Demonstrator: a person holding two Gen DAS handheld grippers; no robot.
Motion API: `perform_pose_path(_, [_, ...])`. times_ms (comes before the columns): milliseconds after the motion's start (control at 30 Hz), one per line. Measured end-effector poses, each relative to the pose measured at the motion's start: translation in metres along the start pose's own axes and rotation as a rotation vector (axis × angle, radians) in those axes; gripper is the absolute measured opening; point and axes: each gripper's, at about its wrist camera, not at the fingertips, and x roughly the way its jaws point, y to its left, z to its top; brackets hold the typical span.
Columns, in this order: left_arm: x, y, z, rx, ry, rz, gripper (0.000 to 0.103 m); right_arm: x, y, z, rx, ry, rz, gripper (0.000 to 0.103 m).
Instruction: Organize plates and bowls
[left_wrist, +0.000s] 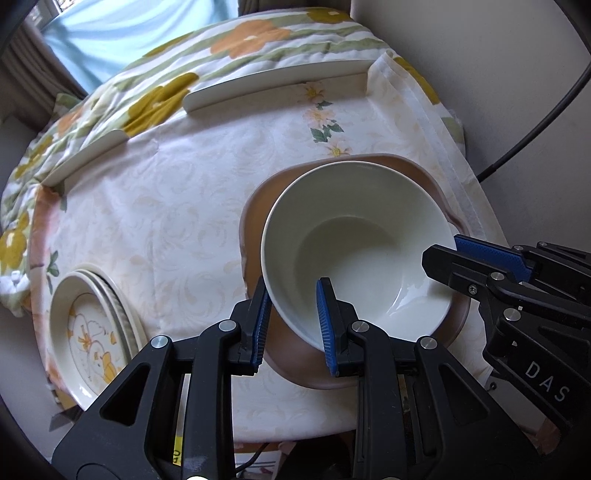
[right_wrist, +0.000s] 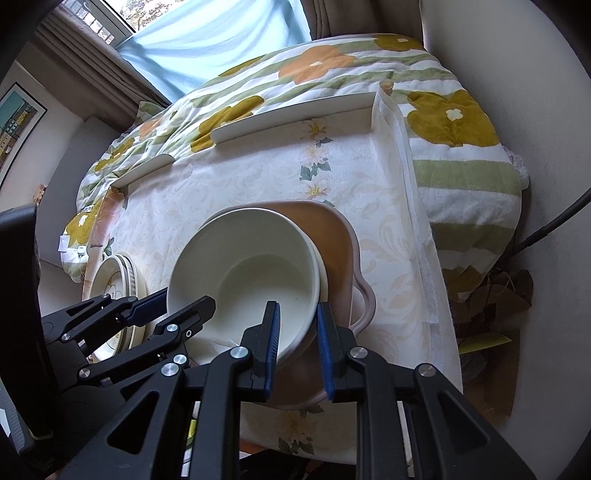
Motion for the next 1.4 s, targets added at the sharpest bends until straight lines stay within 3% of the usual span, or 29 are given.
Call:
perform_pose_path(133, [0.0, 0.003, 0.001, -0.011, 0.008, -0.027, 0.026, -0.001, 0.0, 0.002, 0.013, 0.006, 0.006, 0.018])
perform_pose_path(233, [0.0, 0.001, 0.0, -0.008, 0.009, -0.062, 0.048, -0.002, 0.0, 0.002, 0.019, 0.008, 0.01, 0.018])
perform_pose_path(267, [-0.002, -0.002, -0.001, 0.0, 0.002, -0.056, 0.062, -0.002, -0.001, 0.002, 0.017, 0.008, 0.01, 0.018])
perform_pose_path(300, [-0.004, -0.003, -0.002, 0.008, -0.012, -0.045, 0.065, -0.002, -0.001, 0.002, 0.022, 0.007, 0.014, 0.018])
perform_pose_path(500, [-0.022, -0.002, -0.005, 0.022, -0.042, -0.037, 0.066, -0.021, -0.005, 0.002, 0.039, -0.023, 0.035, 0.018])
perform_pose_path(667, [-0.067, 0.013, -0.015, 0.028, -0.13, -0.036, 0.066, -0.058, 0.003, -0.002, -0.033, -0.083, 0.036, 0.018])
perform_pose_path(700, [-0.076, 0.017, -0.018, 0.026, -0.147, -0.042, 0.071, -0.066, 0.005, -0.005, -0.053, -0.095, 0.038, 0.019])
perform_pose_path(733, [-0.085, 0.022, -0.021, 0.022, -0.166, -0.045, 0.077, -0.073, 0.007, -0.008, -0.077, -0.11, 0.034, 0.025])
perform_pose_path(767, [-0.093, 0.027, -0.025, 0.017, -0.184, -0.034, 0.094, -0.079, 0.008, -0.011, -0.095, -0.122, 0.025, 0.047])
perform_pose_path(800, [-0.097, 0.031, -0.028, 0.014, -0.196, -0.024, 0.103, -0.084, 0.01, -0.014, -0.111, -0.131, 0.014, 0.062])
perform_pose_path(833, [-0.101, 0.034, -0.032, 0.013, -0.208, -0.023, 0.103, -0.087, 0.01, -0.018, -0.123, -0.138, 0.008, 0.091])
perform_pose_path(867, [-0.101, 0.038, -0.035, 0.018, -0.205, -0.033, 0.103, -0.089, 0.01, -0.021, -0.132, -0.141, 0.009, 0.101])
perform_pose_path(1133, [-0.062, 0.05, -0.047, 0.063, -0.054, -0.035, 0.103, -0.073, -0.003, -0.03, -0.176, -0.006, -0.085, 0.101])
perform_pose_path(1400, [-0.023, 0.054, -0.032, 0.092, 0.092, -0.08, 0.102, -0.035, -0.014, -0.03, -0.213, 0.148, -0.123, 0.101])
